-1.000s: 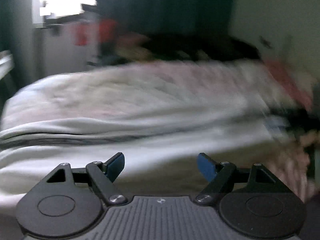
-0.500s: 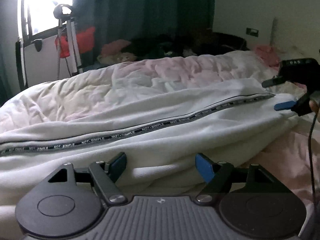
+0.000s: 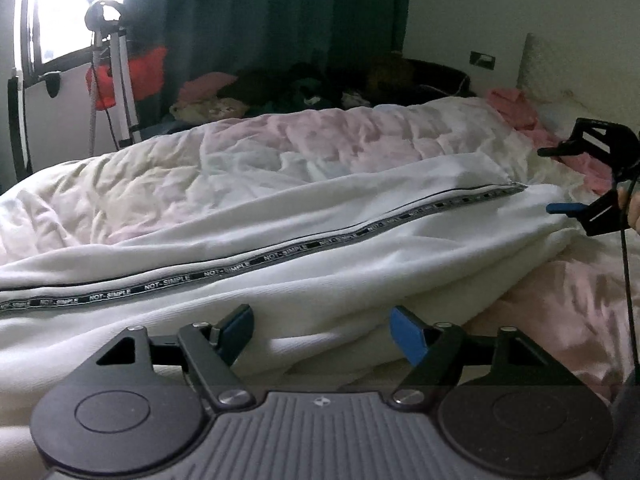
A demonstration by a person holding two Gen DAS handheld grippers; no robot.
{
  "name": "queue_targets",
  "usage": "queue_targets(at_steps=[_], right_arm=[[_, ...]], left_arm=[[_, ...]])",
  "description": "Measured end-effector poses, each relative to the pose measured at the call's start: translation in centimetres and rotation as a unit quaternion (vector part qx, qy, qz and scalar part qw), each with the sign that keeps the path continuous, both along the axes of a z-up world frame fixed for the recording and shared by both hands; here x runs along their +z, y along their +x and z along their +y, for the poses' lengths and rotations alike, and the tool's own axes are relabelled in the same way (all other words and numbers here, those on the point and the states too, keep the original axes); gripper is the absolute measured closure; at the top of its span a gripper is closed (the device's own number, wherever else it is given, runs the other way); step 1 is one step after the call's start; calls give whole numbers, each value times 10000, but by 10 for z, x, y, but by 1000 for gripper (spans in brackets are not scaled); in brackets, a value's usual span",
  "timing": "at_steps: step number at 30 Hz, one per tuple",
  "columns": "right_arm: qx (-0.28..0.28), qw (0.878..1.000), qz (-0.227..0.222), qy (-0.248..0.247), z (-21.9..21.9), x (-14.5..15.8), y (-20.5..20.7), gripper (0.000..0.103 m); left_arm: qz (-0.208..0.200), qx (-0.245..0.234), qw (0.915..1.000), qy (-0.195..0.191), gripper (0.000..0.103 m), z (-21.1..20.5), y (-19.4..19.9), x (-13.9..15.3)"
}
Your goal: Fold clothes
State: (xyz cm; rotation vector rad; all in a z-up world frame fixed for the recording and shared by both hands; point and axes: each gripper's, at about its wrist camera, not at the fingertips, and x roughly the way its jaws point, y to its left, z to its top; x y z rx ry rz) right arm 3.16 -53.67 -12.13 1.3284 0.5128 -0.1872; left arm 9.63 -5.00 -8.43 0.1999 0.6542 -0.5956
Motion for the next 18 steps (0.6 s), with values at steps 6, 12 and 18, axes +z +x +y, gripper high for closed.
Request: queue_targets(at_steps=[6, 12, 18], right_arm=[[-731, 9955, 260, -553, -29, 3, -28, 32], [-996, 9944, 324, -124, -38, -16, -33, 42], [-766, 9953, 481, -345, -35, -17, -29, 42]], left_arm=[[34, -86, 9999, -42, 26, -1, 2, -1], [-44, -137, 9997, -188, 27, 2, 1, 10], [-56, -333, 9993, 127, 26, 4, -5, 14]])
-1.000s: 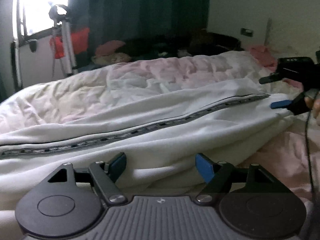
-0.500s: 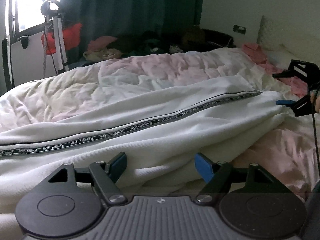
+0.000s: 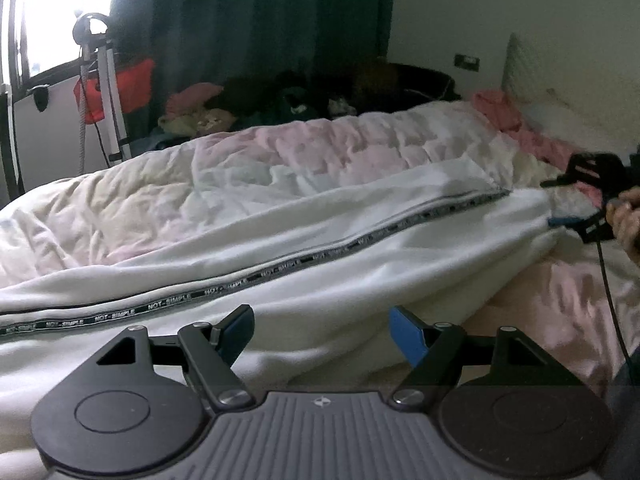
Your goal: Fold clothes
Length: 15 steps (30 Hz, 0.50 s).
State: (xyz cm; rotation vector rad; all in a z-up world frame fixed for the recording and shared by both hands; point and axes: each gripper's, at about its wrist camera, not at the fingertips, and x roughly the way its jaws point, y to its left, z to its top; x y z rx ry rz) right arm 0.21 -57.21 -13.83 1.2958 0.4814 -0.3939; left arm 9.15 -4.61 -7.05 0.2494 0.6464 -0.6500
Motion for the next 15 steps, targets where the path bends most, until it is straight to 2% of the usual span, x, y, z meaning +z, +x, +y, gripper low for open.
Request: queue_targets(at_steps=[1, 4, 6, 10, 13, 15], right_arm=[[14, 10000, 49, -67, 1, 1, 0, 42], [-422, 9989, 204, 35, -1, -3, -13, 43], [-563, 9982, 139, 170, -5, -8, -19, 42], [-412, 9988, 47, 271, -9, -15, -11, 45], [-196, 9994, 58, 271, -11, -20, 5, 60], [-141, 9996, 171, 197, -11, -22, 15, 81]], left_arm=[[8, -57, 9999, 100, 26, -1, -1, -1], [-139, -81, 9988, 453, 26, -9, -4, -6], [-101, -116, 9988, 472, 26, -11, -3, -9], [-32, -120, 9985, 538, 25, -14, -2, -14], [20, -51, 9989, 466, 24, -14, 0, -14], [100, 65, 9994, 330, 23, -13, 2, -12]])
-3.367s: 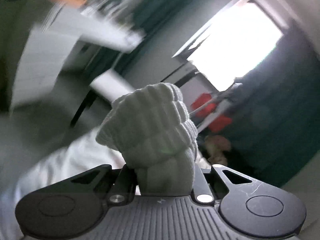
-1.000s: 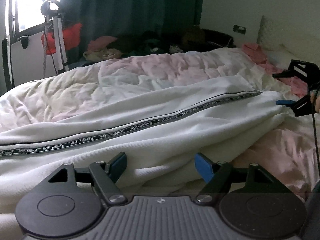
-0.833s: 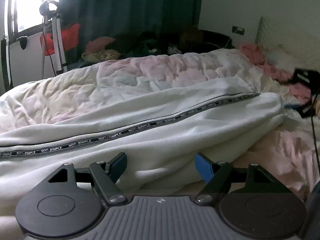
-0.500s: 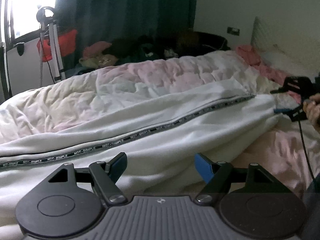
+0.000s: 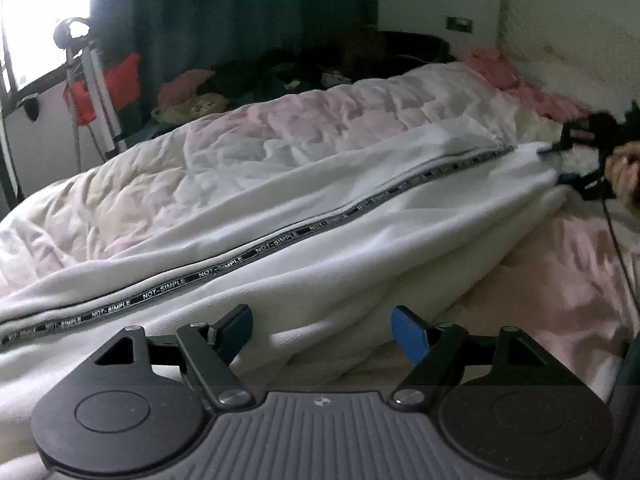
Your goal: Fold clothes
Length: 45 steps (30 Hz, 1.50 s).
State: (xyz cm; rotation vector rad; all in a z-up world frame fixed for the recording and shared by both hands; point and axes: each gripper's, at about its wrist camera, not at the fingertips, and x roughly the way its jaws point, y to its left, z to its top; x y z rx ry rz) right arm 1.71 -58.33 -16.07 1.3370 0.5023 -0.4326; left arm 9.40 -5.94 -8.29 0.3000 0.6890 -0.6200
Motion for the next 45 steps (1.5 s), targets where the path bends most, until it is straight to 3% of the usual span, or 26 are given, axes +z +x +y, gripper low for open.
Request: queue_targets(at_steps=[3, 6, 8, 13, 16, 19, 21, 22, 24, 30, 36, 39, 45], right_arm=[[-161, 9997, 34, -205, 4, 6, -1, 97], [-323, 9975, -256, -577, 9, 26, -12, 97], [-512, 9936, -185, -993, 11, 38, -24, 97], [-716, 9965, 250, -353, 7, 16, -35, 96], [-746, 9966, 301, -169, 6, 13, -41, 90], [-781, 9957, 384, -306, 14, 23, -50, 68], [-822, 9954, 377, -313, 27, 30, -61, 23], [-830, 9954, 368, -315, 33, 33, -64, 18], [-601, 9978, 219, -152, 43, 33, -70, 18], [-243, 9905, 121, 1350, 44, -11, -60, 17], [161, 9885, -534, 1404, 29, -21, -22, 16], [57, 9877, -702, 1396, 20, -26, -11, 16], [33, 9691, -1916, 1553, 17, -13, -18, 16]], left_arm=[[40, 150, 9997, -170, 23, 1, 1, 4], [-27, 366, 9990, -262, 23, 2, 0, 8], [-82, 585, 9978, -315, 23, 4, -1, 11], [-81, 1119, 9927, -448, 23, 16, 6, 18], [-49, 1361, 9897, -439, 22, 24, 10, 20], [28, 1608, 9859, -465, 22, 32, 14, 22], [59, 1689, 9844, -492, 21, 36, 13, 23], [72, 1726, 9837, -506, 21, 38, 13, 23], [100, 1801, 9821, -532, 21, 42, 12, 24], [81, 1875, 9807, -547, 20, 41, 9, 24], [8, 2044, 9767, -658, 20, 43, 11, 26], [-16, 2185, 9730, -739, 20, 46, 13, 27], [38, 2443, 9662, -827, 20, 53, 17, 24]])
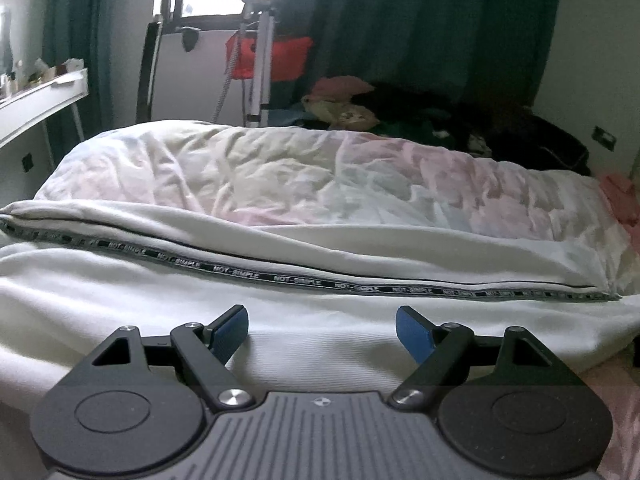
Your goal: Fold clothes
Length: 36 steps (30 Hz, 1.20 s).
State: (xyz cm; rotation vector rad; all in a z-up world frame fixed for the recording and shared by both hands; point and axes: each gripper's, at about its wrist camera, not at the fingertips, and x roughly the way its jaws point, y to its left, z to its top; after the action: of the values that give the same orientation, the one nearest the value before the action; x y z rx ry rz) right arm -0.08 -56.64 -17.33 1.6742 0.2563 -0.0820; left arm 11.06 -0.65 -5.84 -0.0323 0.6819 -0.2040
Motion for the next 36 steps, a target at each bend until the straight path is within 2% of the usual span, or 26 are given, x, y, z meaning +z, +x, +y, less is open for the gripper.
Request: queue_targets(at_steps=[2, 7, 10, 12, 15, 17, 20, 22, 23, 25, 26, 27, 30, 33, 34, 36], right_arm=[[3, 9995, -59, -309, -1, 7, 2, 16], [-45, 9952, 776, -592, -2, -7, 18, 16], [202, 9911, 908, -948, -2, -7, 31, 16], [245, 9928, 224, -1154, -3, 5, 34, 16], [332, 9864, -320, -1575, 0, 20, 38, 16], [372, 9849, -57, -1689, 1, 17, 43, 16], [303, 9865, 331, -1573, -2, 5, 47, 17], [229, 9821, 640, -1759, -2, 3, 47, 24], [209, 9784, 804, -1894, -2, 3, 46, 32], [243, 9707, 1101, -2122, -1, 6, 48, 53], [261, 9665, 1272, -2214, -1, 7, 48, 72], [278, 9620, 1442, -2304, 0, 7, 49, 82], [260, 9598, 1570, -2313, 4, 5, 46, 90], [165, 9446, 1581, -2872, 13, 19, 40, 91], [142, 9362, 1585, -3133, 19, 28, 42, 91], [106, 9025, 1524, -4027, 41, 56, 48, 91]], left_arm=[[40, 43, 10000, 29, 20, 0, 3, -2], [107, 80, 9999, 87, 20, -3, 7, -8], [110, 76, 9998, 130, 20, -5, 7, -8], [118, 75, 9998, 109, 20, -4, 5, -9], [85, 54, 9998, 171, 20, -6, 4, -11], [76, 67, 9997, 214, 19, -7, 5, -13], [-8, 163, 9995, 275, 20, -8, 5, -14], [-253, 355, 9975, 560, 19, -12, 3, -15], [-324, 386, 9963, 700, 19, -15, 2, -18], [-355, 413, 9952, 815, 19, -18, 4, -22], [-367, 426, 9947, 866, 19, -19, 5, -24], [-367, 447, 9944, 880, 19, -20, 6, -25], [-167, 292, 9961, 815, 18, -22, 10, -32], [270, 47, 9951, 948, 18, -25, 15, -44], [287, 28, 9950, 960, 18, -25, 15, -46], [339, 11, 9950, 935, 18, -23, 17, -47]])
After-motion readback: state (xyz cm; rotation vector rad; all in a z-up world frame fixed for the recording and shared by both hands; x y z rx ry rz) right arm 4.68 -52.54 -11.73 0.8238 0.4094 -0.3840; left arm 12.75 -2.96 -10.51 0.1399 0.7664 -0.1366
